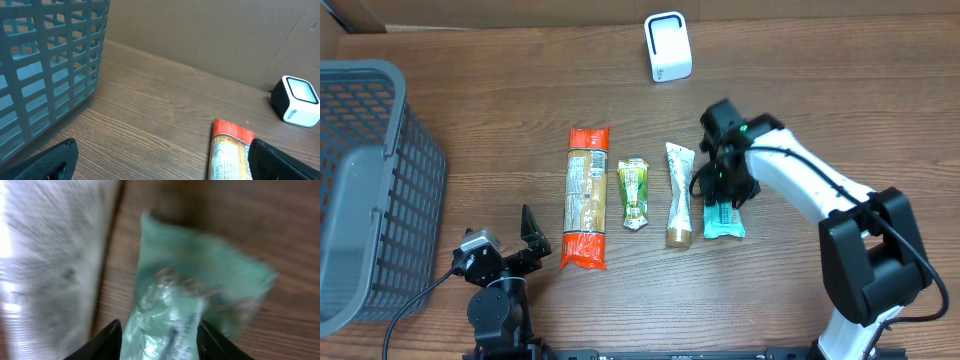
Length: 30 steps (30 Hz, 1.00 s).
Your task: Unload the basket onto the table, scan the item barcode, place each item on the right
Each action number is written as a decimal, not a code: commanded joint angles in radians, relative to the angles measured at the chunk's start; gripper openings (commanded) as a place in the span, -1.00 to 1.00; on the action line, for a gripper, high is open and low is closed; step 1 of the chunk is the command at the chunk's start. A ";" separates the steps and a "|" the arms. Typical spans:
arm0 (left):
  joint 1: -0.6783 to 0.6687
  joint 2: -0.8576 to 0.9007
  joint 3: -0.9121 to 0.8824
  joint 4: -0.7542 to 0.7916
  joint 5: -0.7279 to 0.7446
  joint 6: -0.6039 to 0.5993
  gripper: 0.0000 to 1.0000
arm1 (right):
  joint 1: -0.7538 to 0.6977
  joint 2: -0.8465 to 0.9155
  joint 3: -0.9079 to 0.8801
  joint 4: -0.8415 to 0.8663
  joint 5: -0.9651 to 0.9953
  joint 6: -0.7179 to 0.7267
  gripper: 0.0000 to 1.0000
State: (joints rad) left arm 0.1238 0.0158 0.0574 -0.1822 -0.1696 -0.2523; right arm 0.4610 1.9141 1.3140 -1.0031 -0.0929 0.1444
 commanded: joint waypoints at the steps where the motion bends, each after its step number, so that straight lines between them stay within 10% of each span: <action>1: -0.006 -0.011 -0.001 0.000 -0.014 0.016 1.00 | 0.035 -0.024 -0.037 0.026 0.100 -0.016 -0.02; 16: -0.006 -0.011 -0.001 0.000 -0.014 0.016 0.99 | 0.168 0.065 -0.045 0.061 0.394 0.126 0.19; 30: -0.006 -0.011 -0.001 0.000 -0.014 0.016 0.99 | 0.164 0.119 -0.019 -0.016 0.317 0.143 -0.93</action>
State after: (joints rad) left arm 0.1238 0.0158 0.0574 -0.1825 -0.1696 -0.2523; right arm 0.6353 1.9770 1.3018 -0.9970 0.3294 0.2695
